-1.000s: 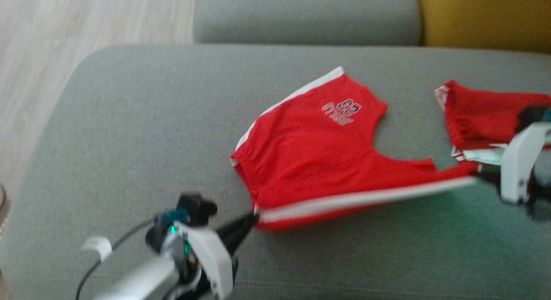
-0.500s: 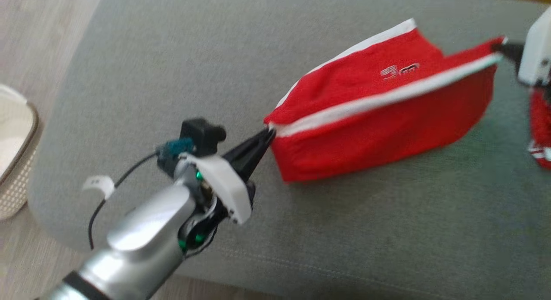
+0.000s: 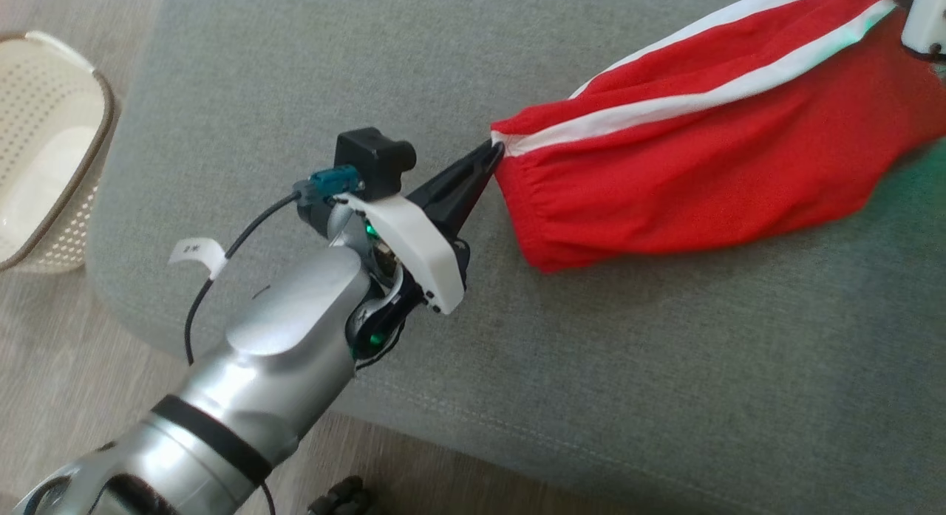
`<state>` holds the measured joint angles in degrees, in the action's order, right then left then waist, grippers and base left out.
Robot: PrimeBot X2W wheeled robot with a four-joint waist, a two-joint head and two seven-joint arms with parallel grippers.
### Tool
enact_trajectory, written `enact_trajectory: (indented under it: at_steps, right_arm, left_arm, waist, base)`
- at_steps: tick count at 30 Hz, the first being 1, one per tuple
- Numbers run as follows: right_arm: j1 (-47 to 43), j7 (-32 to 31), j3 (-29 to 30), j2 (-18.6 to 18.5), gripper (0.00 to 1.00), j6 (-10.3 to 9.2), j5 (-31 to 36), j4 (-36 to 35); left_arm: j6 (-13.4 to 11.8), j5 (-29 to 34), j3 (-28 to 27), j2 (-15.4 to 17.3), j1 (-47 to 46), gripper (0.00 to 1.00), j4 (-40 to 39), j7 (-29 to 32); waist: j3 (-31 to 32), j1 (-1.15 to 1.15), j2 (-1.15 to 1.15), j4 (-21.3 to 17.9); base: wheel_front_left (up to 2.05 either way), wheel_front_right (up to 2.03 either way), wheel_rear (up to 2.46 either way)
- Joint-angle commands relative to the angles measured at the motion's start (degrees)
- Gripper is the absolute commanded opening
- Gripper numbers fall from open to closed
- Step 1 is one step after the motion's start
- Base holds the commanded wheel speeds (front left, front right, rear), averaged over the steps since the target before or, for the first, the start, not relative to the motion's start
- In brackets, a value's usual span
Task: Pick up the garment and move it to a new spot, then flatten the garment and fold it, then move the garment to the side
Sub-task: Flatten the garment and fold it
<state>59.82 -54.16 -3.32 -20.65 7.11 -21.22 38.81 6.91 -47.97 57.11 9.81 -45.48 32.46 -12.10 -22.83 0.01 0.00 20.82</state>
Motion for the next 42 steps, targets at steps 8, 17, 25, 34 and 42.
enact_trajectory:
  at_steps: [8,17,25,34,42]
  right_arm:
    - [5.0,5.2,-0.8,1.3,0.00,0.37,3.2,2.1]
    - [7.7,13.7,1.6,2.9,1.00,0.37,5.9,6.8]
    - [4.7,23.9,1.4,3.1,1.00,0.37,4.9,7.8]
    - [-5.8,40.7,-4.8,3.8,1.00,0.37,-3.2,2.0]
    - [-17.5,53.2,-8.4,2.6,1.00,0.37,-6.0,-6.0]
  left_arm:
    - [0.5,-0.7,-1.7,-1.0,-5.1,0.05,3.4,-2.5]
    - [0.6,0.7,-5.4,-2.0,-6.6,1.00,5.7,-2.9]
    - [0.4,4.0,-10.8,-2.2,-3.6,1.00,6.2,-2.9]
    - [-2.1,7.6,-24.2,-1.3,4.6,1.00,1.4,-2.9]
    - [-4.1,14.9,-34.4,-2.2,14.1,1.00,-7.2,-2.9]
  waist:
    - [-2.5,-0.01,0.00,1.2]
    - [-3.1,-0.01,0.00,0.3]
    - [0.3,-0.01,0.00,-1.4]
    - [8.1,-0.01,0.00,-5.5]
    - [14.4,-0.01,0.00,-9.6]
  base:
    - [0.00,0.00,0.00]
    - [0.00,0.00,0.00]
    - [0.00,0.00,0.00]
    - [0.00,0.00,0.00]
    - [0.00,0.00,0.00]
